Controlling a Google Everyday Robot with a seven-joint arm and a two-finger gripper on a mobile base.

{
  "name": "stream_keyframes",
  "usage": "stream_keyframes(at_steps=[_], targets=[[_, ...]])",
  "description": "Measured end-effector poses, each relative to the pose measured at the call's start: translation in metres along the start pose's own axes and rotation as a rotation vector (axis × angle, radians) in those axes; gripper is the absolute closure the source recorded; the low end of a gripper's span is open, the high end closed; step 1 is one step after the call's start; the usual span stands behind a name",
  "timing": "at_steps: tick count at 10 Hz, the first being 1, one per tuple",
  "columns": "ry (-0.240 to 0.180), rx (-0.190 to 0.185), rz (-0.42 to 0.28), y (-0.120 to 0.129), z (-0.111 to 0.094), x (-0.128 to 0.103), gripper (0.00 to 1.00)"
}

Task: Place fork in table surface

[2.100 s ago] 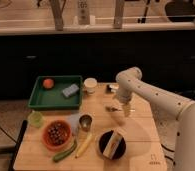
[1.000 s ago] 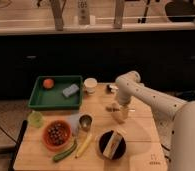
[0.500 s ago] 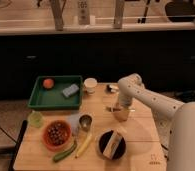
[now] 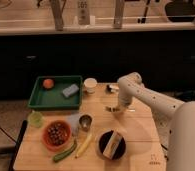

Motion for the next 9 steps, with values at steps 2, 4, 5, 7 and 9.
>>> stream_keyframes(at_steps=[2,4,5,7,9], targets=[[0.0,-0.003,0.003,0.0012,-0.0005,0.0016,1.0],[0.003,-0.025,-0.007,-0.0063,0.0065,-0.0031,1.0],[0.001,-0.025,-0.008,-0.005,0.0057,-0.0032,1.0],[0.001,-0.027,-0.012,-0.0038,0.0032,-0.0048,1.0],[0.0,-0.027,-0.013,-0.0042,0.0025,-0.0052,1.0]])
